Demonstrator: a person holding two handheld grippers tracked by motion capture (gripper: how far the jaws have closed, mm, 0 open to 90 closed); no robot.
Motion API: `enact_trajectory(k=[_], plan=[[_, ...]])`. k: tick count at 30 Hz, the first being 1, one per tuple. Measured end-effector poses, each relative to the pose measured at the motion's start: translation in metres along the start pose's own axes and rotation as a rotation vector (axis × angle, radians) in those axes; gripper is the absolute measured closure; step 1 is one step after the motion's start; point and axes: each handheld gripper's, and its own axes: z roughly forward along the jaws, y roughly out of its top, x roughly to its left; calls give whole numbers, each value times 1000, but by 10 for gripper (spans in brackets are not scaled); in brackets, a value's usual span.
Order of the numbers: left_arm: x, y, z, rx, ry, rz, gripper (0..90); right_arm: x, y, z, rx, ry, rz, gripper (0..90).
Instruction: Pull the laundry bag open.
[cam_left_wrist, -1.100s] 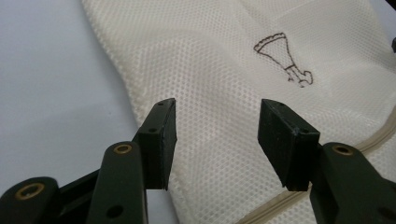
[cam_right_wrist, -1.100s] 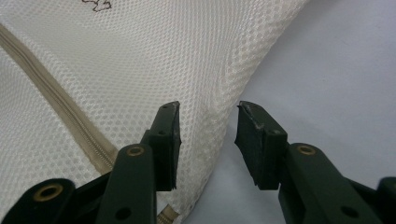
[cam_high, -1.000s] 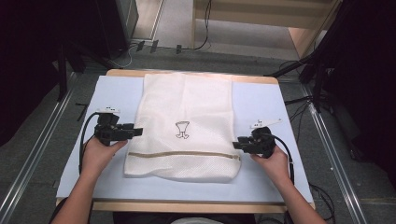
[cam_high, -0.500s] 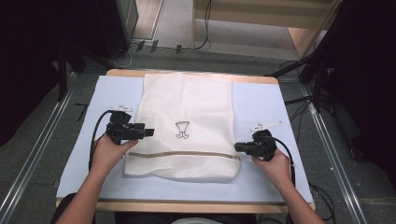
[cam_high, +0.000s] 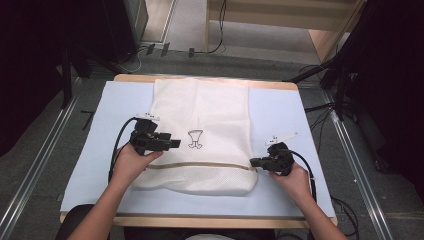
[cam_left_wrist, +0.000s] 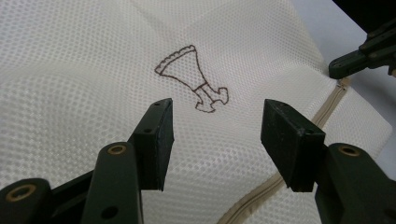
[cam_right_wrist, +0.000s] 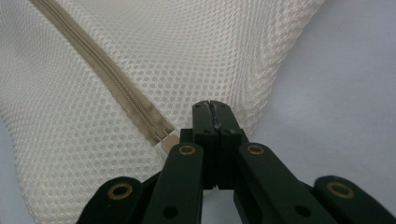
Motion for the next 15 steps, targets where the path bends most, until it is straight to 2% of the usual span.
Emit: enact_trajectory(k=[4, 12, 15], plan=[[-7, 2, 7, 4, -3, 33, 452, 1, -1, 3, 13, 9, -1, 900], [-21, 7, 21, 23, -31, 76, 446, 4, -7, -4, 0, 21, 12, 900], [-24, 9, 25, 31, -35, 95, 446, 8, -9, -4, 2, 19, 1, 900]])
